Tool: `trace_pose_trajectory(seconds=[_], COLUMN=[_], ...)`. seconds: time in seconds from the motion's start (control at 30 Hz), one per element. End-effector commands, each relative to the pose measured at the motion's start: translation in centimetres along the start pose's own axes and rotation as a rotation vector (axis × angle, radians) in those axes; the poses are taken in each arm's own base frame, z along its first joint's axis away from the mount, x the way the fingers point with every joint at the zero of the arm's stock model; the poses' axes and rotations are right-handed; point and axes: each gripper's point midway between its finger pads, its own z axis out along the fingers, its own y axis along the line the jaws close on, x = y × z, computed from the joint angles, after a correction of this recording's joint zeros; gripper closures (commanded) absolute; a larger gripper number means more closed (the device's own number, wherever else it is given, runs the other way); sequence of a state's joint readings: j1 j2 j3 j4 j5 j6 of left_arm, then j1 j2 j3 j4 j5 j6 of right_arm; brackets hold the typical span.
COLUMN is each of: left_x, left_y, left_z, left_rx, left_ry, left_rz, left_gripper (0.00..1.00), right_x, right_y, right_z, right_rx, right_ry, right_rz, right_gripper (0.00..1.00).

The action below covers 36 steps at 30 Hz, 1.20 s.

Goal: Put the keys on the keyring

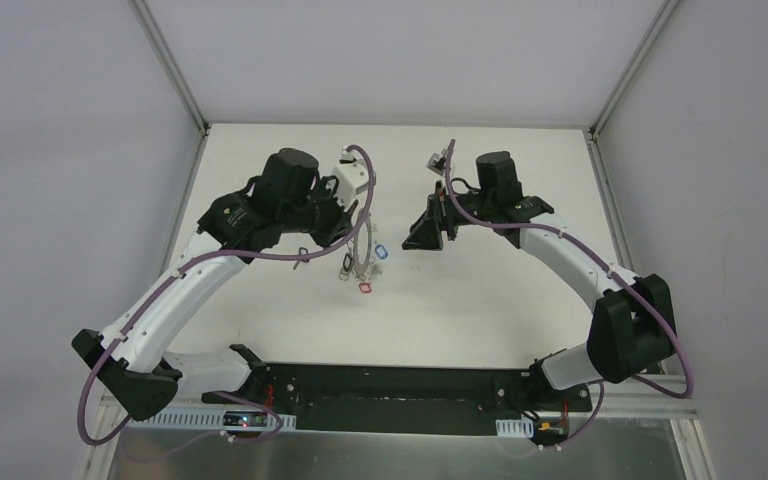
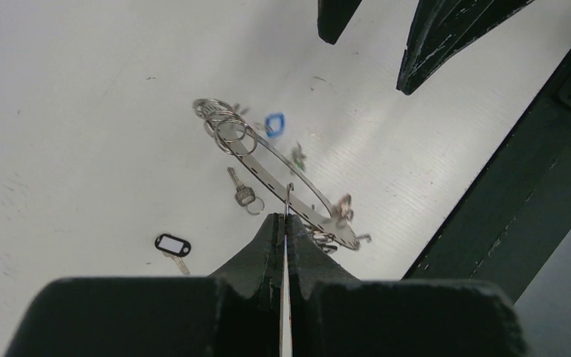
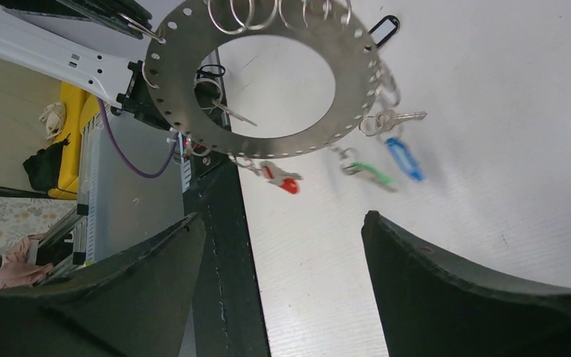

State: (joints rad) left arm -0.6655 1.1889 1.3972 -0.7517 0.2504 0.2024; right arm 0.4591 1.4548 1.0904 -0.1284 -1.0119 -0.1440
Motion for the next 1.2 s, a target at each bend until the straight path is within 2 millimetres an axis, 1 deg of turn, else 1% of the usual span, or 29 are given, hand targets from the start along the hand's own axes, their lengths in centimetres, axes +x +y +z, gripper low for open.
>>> trace_pose_trajectory(seconds=[0.0,0.2,0.33,0.43,0.53,0.67,0.77,0.87,0.97,1.1,1.17], left_x=[-1.5,-1.3,-1.0,-0.7,-0.4,0.1,0.5,1.1,2.0,3.0,3.3], left_y=[0.7,1.1,1.4,2.3,3.7,6.4,8.3,10.2,12.0,13.7,14.4], left_z=[-0.8,-0.8,-0.8,-1.1,-1.7,-2.9,-4.1,-5.3,-6.4,-7.7,-8.3], left_rx=[-0.032,-0.056,-0.079,-0.132,-0.199,-0.294,-0.36,-0.434,-0.498,-0.556,-0.581], left_ry=[-0.075,-0.072,-0.067,-0.053,-0.043,-0.037,-0.039,-0.037,-0.024,-0.022,-0.026], left_rz=[0.035,0.054,0.037,0.024,-0.009,-0.113,-0.185,-0.239,-0.29,-0.336,-0.355], left_gripper=[1.0,1.0,1.0,1.0,1.0,1.0,1.0,1.0,1.0,1.0,1.0], right_x=[-1.5,-1.3,-1.5,-1.6,-1.5,-1.2,-1.4,-1.1,0.5,2.9,3.7], right_y=[1.6,1.7,1.8,1.4,0.5,-1.3,-2.6,-3.6,-3.7,-3.9,-3.9], right_z=[-0.3,-0.4,-0.3,0.1,1.1,2.6,3.8,5.4,7.7,10.8,12.2], right_rx=[-0.046,-0.048,-0.047,-0.019,0.025,0.101,0.141,0.184,0.205,0.237,0.263], right_ry=[-0.018,-0.017,-0.019,-0.01,0.007,0.028,0.011,0.017,0.073,0.167,0.211], right_rz=[-0.084,-0.089,-0.096,-0.096,-0.093,-0.079,-0.051,-0.042,-0.085,-0.154,-0.204], right_gripper=[0.2,0.2,0.2,0.2,0.21,0.21,0.23,0.25,0.26,0.28,0.3])
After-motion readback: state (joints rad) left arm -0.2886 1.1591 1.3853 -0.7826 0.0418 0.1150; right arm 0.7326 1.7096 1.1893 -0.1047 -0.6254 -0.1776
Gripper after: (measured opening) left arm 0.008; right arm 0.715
